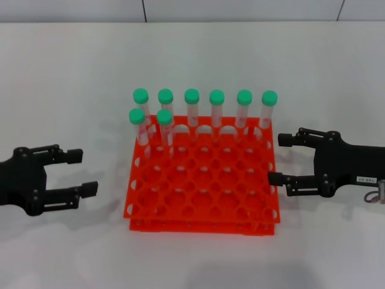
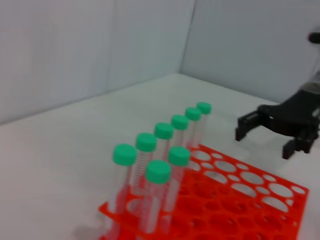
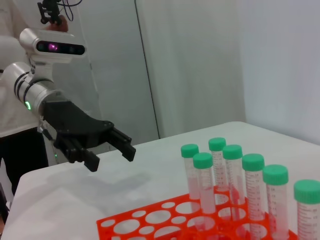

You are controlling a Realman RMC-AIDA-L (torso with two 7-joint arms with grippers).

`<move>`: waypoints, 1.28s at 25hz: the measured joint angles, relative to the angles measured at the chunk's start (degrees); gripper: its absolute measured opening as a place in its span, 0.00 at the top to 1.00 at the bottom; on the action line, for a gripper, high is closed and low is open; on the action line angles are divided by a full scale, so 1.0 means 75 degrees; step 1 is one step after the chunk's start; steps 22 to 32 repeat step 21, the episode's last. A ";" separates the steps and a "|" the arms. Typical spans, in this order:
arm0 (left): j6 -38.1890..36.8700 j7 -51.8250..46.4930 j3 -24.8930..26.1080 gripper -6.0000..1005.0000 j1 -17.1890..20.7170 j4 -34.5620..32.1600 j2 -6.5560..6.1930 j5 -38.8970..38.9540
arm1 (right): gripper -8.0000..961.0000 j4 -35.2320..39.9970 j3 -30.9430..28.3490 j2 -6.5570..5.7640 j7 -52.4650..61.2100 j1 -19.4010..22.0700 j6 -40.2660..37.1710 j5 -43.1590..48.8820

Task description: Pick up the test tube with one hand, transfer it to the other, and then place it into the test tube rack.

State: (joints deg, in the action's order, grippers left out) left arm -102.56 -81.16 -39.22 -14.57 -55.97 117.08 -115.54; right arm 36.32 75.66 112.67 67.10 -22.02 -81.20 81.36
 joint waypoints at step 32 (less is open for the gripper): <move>-0.0088 -0.0088 -0.0012 0.25 -0.0248 0.0083 0.0036 -0.0341 | 0.11 -0.0073 -0.0034 0.0059 0.0010 0.0053 0.0001 0.0208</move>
